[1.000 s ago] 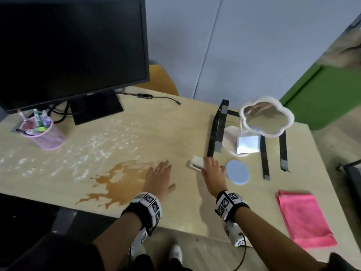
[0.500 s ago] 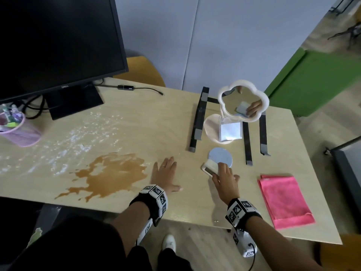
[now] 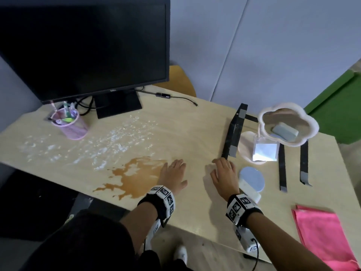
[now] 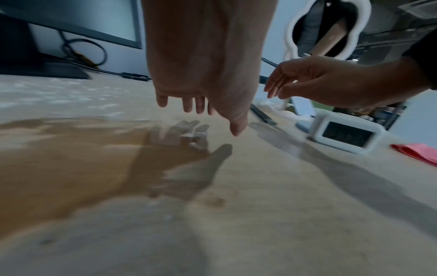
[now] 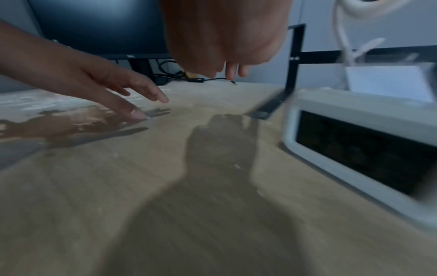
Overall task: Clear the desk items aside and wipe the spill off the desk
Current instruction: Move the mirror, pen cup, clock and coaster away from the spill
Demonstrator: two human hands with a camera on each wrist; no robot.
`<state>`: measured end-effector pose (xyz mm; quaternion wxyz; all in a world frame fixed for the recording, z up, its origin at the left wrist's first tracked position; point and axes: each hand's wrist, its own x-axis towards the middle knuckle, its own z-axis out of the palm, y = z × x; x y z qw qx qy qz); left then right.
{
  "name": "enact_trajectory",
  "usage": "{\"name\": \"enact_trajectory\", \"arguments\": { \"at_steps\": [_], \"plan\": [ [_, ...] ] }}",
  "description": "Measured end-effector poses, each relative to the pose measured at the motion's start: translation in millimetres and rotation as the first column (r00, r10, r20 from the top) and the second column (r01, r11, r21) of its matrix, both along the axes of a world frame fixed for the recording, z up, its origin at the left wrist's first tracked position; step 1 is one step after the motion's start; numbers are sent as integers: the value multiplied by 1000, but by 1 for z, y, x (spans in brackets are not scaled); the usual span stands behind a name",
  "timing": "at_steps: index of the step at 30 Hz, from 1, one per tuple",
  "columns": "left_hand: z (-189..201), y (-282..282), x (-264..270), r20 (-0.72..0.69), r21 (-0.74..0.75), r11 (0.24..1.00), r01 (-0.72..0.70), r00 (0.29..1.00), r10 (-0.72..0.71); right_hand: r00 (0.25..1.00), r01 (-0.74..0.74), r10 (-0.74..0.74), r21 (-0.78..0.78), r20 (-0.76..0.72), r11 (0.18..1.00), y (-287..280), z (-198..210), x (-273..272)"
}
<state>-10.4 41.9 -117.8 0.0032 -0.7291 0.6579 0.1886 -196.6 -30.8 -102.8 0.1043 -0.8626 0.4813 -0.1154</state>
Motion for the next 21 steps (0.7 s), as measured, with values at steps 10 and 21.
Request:
{"name": "enact_trajectory", "arguments": {
  "at_steps": [10,21],
  "plan": [
    [21,37,193,35,-237,736,-634,751,659,973,-48,125,362,-193,931,-22,-7,142],
    [18,42,336,-378,-349,214,-912,346,859,955,62,57,387,-291,920,-33,-31,201]
  ]
}}
